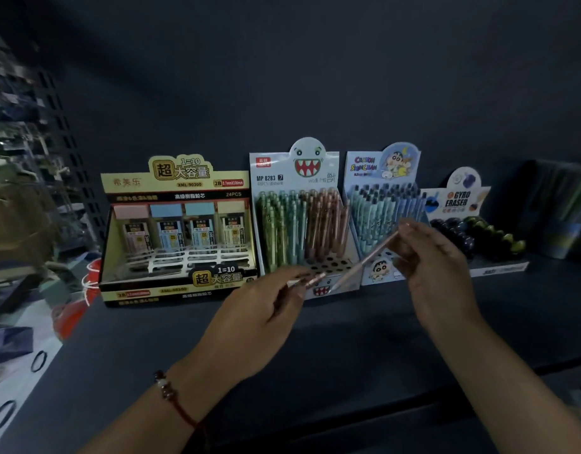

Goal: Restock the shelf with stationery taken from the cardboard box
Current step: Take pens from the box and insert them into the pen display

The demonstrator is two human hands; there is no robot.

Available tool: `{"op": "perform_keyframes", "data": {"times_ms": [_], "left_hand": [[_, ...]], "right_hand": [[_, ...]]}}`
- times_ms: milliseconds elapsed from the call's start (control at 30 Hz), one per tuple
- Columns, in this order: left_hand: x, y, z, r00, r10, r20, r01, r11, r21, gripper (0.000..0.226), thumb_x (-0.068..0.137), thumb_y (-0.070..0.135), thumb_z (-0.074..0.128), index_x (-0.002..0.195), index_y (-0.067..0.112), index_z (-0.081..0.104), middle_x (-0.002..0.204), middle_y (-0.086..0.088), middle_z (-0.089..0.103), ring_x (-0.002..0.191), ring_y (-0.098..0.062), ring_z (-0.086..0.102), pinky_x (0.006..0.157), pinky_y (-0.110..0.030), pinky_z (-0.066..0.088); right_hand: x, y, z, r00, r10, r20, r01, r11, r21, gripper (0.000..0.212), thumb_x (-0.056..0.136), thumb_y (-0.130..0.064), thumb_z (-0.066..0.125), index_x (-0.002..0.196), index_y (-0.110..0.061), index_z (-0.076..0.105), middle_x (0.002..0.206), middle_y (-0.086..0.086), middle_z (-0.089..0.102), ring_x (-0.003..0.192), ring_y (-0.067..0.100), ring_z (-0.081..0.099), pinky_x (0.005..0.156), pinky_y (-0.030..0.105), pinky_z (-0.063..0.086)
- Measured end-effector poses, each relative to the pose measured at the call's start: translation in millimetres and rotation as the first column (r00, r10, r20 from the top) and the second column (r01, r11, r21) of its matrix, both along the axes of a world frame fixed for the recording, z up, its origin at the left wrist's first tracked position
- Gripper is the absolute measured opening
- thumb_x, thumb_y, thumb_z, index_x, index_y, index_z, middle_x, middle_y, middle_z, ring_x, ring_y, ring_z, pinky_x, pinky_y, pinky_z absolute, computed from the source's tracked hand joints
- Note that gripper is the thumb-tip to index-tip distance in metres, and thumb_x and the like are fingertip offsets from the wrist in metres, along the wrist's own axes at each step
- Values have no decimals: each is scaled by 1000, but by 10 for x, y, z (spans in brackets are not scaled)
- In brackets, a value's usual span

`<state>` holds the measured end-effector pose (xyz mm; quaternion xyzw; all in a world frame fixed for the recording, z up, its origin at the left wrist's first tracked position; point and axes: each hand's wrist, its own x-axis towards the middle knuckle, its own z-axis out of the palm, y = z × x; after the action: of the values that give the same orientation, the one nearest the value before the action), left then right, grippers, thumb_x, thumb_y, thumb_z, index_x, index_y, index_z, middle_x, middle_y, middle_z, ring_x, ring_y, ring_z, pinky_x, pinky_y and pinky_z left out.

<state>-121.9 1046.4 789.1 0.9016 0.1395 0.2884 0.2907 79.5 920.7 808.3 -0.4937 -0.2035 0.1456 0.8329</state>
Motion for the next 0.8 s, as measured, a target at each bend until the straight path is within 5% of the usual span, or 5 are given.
{"op": "perform_keyframes", "data": {"times_ms": [167, 333, 467, 800], "left_hand": [[-5, 12, -17, 999, 3, -52, -3, 1000, 2, 7, 99, 35, 50, 95, 36, 54, 68, 0, 58, 54, -16, 51, 47, -31, 37], [-13, 21, -39, 995, 7, -97, -4, 1000, 29, 8, 98, 40, 50, 95, 36, 57, 72, 4, 62, 63, -13, 57, 56, -34, 46], [-20, 47, -42, 994, 0, -113, 4, 1000, 31, 9, 98, 40, 51, 96, 35, 57, 74, 6, 61, 64, -12, 57, 57, -33, 47], [-31, 72, -54, 991, -11, -135, 21, 997, 74, 10, 98, 42, 50, 99, 36, 58, 76, 10, 62, 66, -5, 57, 53, -17, 36]], "right_hand": [[78, 93, 317, 962, -117, 248, 122, 992, -7, 13, 93, -14, 63, 101, -20, 71, 91, -5, 73, 85, 6, 69, 69, 19, 54], [160, 309, 407, 839, -139, 526, 216, 973, -88, 14, 93, -17, 65, 105, -22, 71, 95, 1, 73, 91, 16, 70, 73, 26, 57], [179, 465, 310, 739, -75, 670, 274, 941, -197, 19, 92, -21, 67, 110, -20, 71, 95, -6, 72, 89, 8, 68, 80, 25, 57], [160, 578, 267, 666, -40, 745, 347, 901, -262, 23, 92, -29, 66, 113, -23, 71, 96, -11, 70, 88, -2, 64, 72, 7, 47]]}}
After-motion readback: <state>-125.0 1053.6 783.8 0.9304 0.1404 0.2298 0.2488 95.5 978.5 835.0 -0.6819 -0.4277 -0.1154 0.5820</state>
